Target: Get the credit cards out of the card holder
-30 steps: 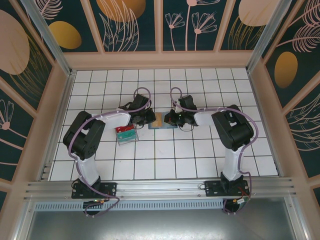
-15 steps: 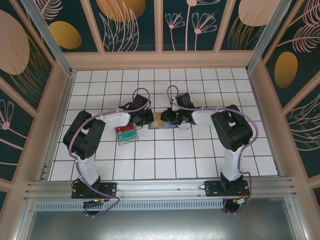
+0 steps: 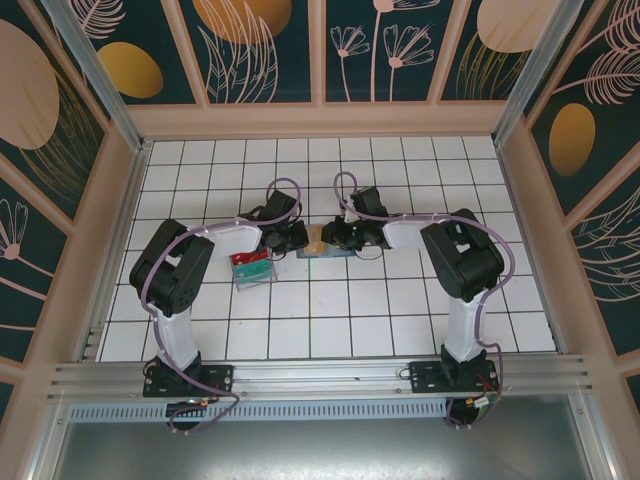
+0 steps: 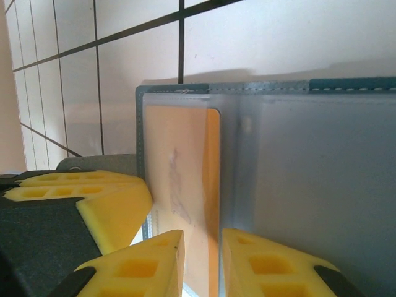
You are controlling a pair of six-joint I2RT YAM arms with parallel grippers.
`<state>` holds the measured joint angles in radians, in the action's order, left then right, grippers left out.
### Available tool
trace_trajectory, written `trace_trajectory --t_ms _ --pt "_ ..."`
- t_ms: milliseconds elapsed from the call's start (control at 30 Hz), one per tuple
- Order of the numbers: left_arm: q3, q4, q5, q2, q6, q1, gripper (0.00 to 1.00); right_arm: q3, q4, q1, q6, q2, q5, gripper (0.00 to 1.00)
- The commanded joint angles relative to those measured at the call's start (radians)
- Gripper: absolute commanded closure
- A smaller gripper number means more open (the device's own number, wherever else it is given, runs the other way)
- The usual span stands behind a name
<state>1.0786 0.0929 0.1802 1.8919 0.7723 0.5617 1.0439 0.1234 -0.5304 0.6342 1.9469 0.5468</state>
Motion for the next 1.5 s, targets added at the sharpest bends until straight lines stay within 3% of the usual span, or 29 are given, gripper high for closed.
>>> trace_trajectory --t_ms 0,133,367,1033,1200,1367,1467 --pt "-0.022 -0.002 0.031 0.033 0.014 -0.003 0.87 0.022 -0.014 -0.005 -0.012 0.020 -0.005 0.77" --pt "-0.023 0.002 0.024 0.033 0.015 -0.003 0.87 0.019 -0.014 -0.005 -0.014 0.017 -0.010 0.78" --pt "-0.020 0.015 0.015 0.032 0.010 -0.003 0.87 0.008 0.000 -0.001 -0.008 0.010 -0.005 1.00" --pt "-0.014 0.028 0.008 0.033 0.001 -0.003 0.87 -0.073 0.035 0.039 0.004 -0.049 -0.004 1.00" --pt "-0.014 0.027 0.013 0.033 -0.002 -0.003 0.87 -0.059 0.063 0.038 0.014 -0.025 0.030 0.83" --pt "-0.014 0.024 0.018 0.034 -0.001 -0.003 0.87 -0.052 0.084 0.037 0.025 -0.003 0.048 0.79" --pt "-0.013 0.025 0.018 0.035 -0.002 -0.003 0.88 -0.051 0.080 0.040 0.026 0.000 0.046 0.85"
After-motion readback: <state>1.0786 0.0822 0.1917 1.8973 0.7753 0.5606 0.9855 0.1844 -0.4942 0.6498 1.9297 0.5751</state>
